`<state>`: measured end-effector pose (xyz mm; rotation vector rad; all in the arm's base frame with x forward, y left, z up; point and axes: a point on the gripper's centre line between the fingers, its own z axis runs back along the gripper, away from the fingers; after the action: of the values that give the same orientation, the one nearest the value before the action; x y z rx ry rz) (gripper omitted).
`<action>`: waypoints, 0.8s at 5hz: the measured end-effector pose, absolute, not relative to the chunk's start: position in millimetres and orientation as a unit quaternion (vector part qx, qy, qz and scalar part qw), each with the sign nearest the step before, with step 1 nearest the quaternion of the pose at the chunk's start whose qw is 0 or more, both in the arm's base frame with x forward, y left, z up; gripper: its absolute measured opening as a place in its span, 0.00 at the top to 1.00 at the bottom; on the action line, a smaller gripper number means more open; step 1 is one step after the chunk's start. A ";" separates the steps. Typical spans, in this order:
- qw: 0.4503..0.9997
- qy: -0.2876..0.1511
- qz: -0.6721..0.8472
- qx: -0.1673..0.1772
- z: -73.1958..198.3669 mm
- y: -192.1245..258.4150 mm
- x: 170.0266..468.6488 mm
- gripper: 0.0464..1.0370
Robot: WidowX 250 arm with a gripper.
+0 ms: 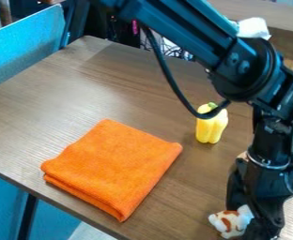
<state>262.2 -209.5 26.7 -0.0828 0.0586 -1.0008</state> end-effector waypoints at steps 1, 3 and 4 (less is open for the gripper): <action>0.886 0.033 -0.463 -0.024 21.2 -211.4 270.9 0.32; 0.894 0.033 -0.446 -0.021 21.4 -198.9 254.2 0.43; 0.903 -0.004 -0.429 -0.030 50.0 -168.3 238.5 0.43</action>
<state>238.5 -168.3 50.0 -0.0622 -0.0085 -0.8861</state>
